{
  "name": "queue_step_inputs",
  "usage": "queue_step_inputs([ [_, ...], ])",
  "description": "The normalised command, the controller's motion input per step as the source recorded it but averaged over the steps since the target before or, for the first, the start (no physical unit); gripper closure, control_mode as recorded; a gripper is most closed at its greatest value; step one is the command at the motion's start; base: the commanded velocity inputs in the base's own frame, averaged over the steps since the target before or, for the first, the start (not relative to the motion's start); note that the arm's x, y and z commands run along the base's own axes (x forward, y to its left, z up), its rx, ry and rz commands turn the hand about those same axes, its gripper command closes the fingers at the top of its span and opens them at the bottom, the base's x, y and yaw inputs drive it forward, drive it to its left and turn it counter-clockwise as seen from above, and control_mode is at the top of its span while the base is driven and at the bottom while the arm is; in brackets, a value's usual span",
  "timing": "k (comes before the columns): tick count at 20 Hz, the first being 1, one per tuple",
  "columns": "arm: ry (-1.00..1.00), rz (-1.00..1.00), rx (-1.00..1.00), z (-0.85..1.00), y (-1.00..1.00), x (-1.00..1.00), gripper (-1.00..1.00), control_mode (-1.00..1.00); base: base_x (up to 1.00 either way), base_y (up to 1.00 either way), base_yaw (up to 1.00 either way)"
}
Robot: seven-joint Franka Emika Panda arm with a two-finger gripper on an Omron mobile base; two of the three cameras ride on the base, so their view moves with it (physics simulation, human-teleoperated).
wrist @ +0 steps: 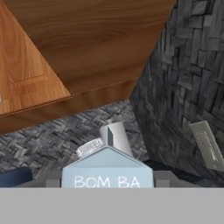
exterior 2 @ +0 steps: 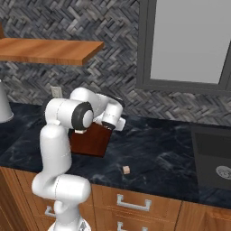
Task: Take out the milk from the fridge and place it on the tray on the counter. Then take the sugar cube near the tray and place it in the tray.
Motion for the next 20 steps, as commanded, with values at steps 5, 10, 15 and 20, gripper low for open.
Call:
queue_step_inputs([
  [5,-0.02,0.03,0.0,-0.16,0.0,0.07,1.0,-1.0,0.0,0.0,0.0],
  [10,-0.21,0.02,0.0,-0.12,0.01,0.0,1.0,-1.0,0.0,0.0,0.0],
  [15,-0.28,0.03,0.0,-0.01,0.0,0.0,1.0,-1.0,0.0,0.0,0.0],
  [20,-0.06,0.0,0.0,-0.08,0.0,0.03,1.0,-1.0,0.0,0.0,0.0],
])
